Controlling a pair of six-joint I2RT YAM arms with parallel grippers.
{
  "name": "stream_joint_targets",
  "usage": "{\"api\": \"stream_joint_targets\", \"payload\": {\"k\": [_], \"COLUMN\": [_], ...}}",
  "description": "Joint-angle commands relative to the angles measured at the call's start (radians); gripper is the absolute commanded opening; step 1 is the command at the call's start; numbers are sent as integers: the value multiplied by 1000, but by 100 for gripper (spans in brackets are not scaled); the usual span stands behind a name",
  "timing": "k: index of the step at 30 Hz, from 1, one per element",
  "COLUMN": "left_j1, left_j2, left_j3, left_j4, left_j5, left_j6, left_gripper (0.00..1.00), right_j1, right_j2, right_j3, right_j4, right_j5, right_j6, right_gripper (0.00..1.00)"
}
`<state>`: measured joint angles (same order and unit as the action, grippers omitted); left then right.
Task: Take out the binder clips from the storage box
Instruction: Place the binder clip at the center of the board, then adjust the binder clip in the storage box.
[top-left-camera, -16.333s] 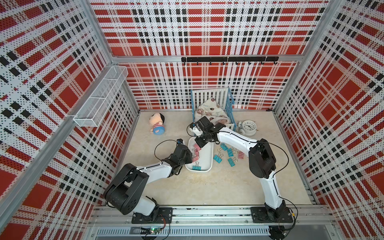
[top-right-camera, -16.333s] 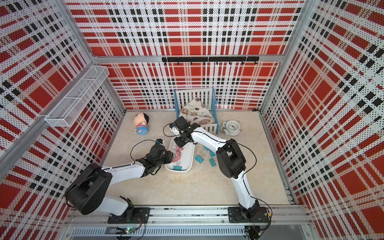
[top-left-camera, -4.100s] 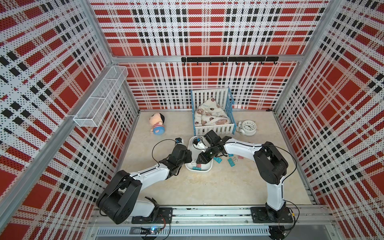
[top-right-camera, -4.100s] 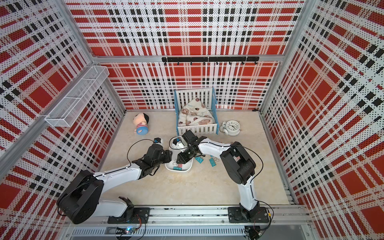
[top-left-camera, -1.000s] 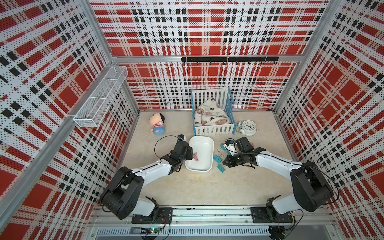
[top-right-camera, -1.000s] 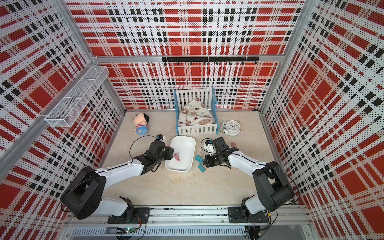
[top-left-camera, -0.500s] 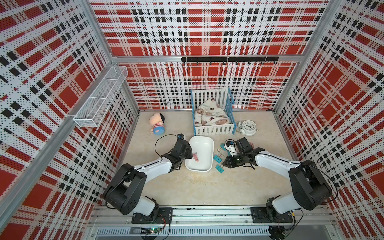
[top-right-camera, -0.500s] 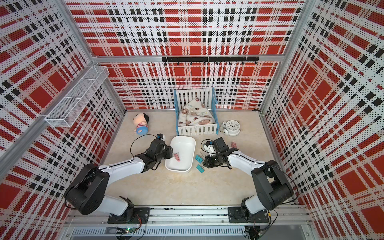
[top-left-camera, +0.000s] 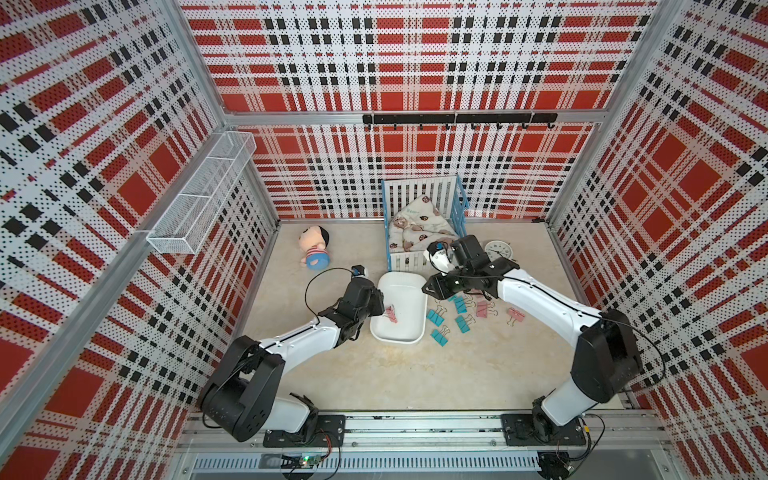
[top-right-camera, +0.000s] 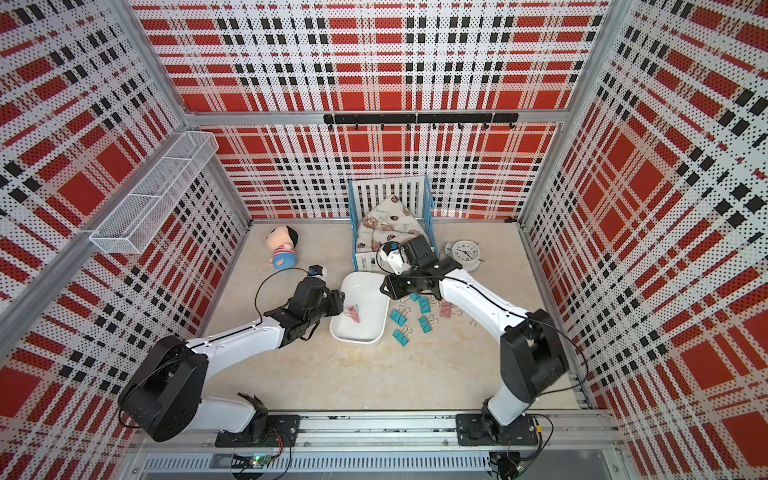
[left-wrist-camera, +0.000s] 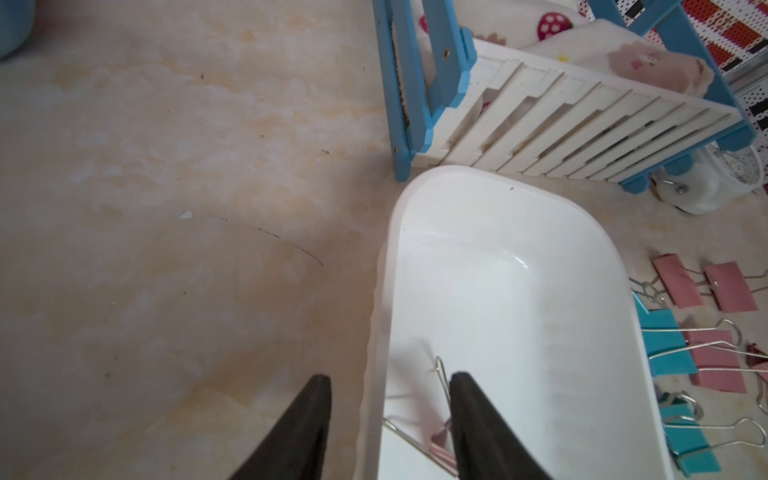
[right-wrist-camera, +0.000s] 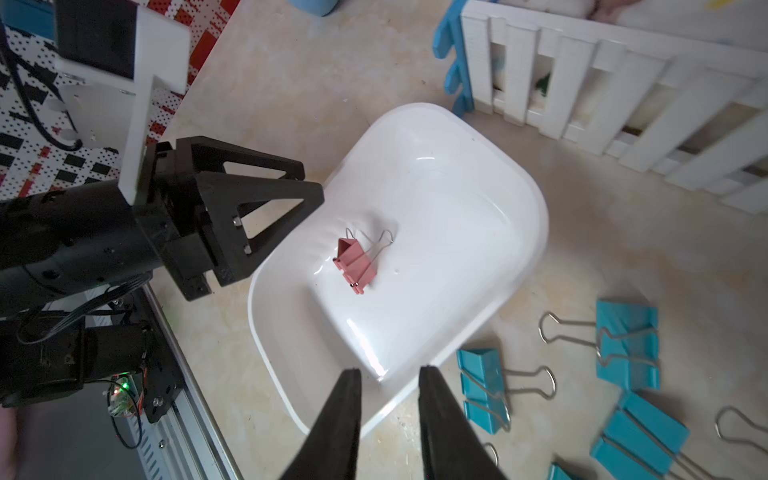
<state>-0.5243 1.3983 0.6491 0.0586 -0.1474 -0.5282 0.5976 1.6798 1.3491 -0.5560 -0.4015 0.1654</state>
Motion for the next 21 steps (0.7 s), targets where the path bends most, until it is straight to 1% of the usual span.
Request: {"api": "stream_joint_targets", "payload": {"k": [1, 4, 9, 12, 17, 21], "left_j1": [-33, -55, -68, -73, -83, -92], "left_j2": [-32, -47, -77, -103, -133, -142], "left_j3": [-31, -44, -64, -82, -106, -118], "left_j4": [-9, -13, -35, -43, -58, -65], "left_j5": [-22, -34, -46, -52, -55, -58], "left_j6": [-36, -50, -65, -80, -96, -107], "left_gripper": [53, 53, 53, 53, 53, 52], "right_j1": [49, 84, 119, 130, 145, 145], "right_j2": [114, 204, 291, 317, 356, 381], "right_j3": [78, 156, 226, 240, 266, 308], "right_j4": [-63, -78, -102, -102, -107, -122], "right_j5": [9, 13, 20, 17, 9, 33], "right_j6": [-55, -69, -89, -91, -95, -98], "right_gripper": [31, 31, 31, 33, 34, 35]}}
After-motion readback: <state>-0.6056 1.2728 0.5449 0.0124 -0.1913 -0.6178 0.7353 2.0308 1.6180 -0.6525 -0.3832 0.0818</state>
